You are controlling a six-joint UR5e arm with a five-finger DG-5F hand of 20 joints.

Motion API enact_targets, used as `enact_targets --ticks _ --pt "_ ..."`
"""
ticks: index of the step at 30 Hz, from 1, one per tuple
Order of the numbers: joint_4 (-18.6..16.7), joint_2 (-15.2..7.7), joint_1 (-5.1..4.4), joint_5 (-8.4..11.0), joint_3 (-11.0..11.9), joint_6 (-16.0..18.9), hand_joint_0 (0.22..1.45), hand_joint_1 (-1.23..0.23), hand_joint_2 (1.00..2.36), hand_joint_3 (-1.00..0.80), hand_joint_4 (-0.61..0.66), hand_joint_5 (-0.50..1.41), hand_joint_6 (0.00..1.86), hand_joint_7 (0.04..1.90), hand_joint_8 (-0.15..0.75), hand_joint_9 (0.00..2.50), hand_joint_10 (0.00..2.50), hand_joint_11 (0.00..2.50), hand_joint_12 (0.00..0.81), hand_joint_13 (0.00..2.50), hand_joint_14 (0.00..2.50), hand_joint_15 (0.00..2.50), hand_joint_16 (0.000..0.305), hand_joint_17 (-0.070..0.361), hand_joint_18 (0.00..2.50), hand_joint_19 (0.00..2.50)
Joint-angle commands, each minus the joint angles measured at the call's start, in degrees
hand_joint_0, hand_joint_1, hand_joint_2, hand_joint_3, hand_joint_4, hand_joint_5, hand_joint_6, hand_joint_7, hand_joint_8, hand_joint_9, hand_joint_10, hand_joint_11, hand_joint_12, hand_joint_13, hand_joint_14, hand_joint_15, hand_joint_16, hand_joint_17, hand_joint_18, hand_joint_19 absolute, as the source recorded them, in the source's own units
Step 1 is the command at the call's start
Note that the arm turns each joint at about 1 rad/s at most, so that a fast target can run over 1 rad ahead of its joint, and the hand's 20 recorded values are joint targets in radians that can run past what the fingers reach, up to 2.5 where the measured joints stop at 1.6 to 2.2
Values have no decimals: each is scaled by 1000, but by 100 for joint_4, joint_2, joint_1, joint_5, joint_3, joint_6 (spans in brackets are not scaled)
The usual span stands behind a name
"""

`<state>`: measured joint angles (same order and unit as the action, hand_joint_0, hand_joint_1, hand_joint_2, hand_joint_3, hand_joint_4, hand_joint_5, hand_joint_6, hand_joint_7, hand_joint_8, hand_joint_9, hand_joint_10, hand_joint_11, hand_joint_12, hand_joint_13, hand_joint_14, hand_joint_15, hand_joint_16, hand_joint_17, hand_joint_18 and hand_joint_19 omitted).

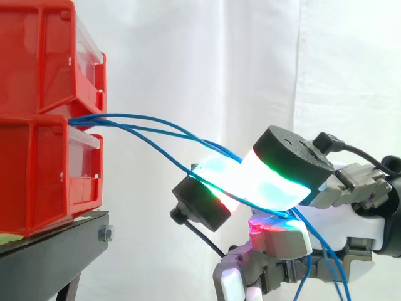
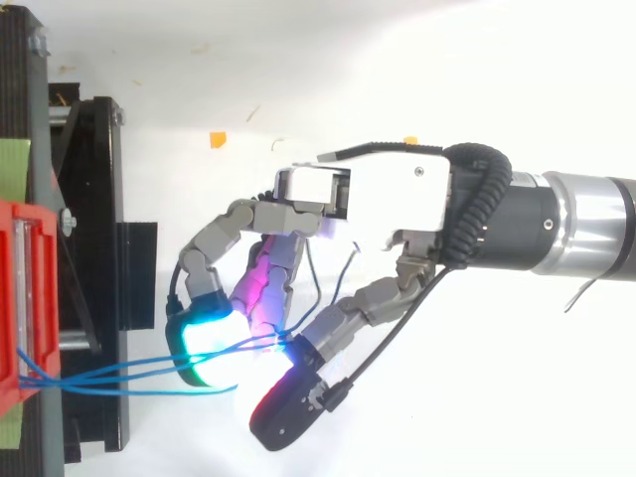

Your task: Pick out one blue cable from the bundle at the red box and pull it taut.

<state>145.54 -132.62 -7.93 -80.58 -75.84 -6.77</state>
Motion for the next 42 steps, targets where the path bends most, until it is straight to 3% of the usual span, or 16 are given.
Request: enact_targets --ticks 1,7,13,18,25,33,42 --pt "1 -1 2 -1 -1 0 722 -955 1000 -500 -127 -67 934 1106 318 1439 35 818 323 1047 18 423 44 99 921 631" --pt "10 8 20 -1 7 0 582 -964 1000 -500 -77 -64 933 872 306 1423 35 815 326 1032 19 431 44 100 903 639" --pt "10 -1 11 -1 7 0 502 -1008 1000 -500 -32 -63 902 902 300 1385 33 794 337 1009 17 424 48 107 901 623" --pt "10 -1 11 -1 7 0 623 -860 1000 -500 -103 -68 905 957 281 1388 34 795 316 996 18 425 43 96 866 650" --pt "10 -1 11 -1 7 0 665 -902 1007 -420 -71 -74 916 910 289 1367 33 800 325 977 17 426 44 100 865 650" --pt "10 8 11 -1 7 0 810 -980 1000 -491 -269 -114 957 1025 246 1250 33 776 300 902 17 412 41 91 797 624" --pt "10 -1 11 -1 7 0 818 -967 1000 -500 -272 -178 960 770 187 951 29 724 279 742 15 369 41 93 696 555"
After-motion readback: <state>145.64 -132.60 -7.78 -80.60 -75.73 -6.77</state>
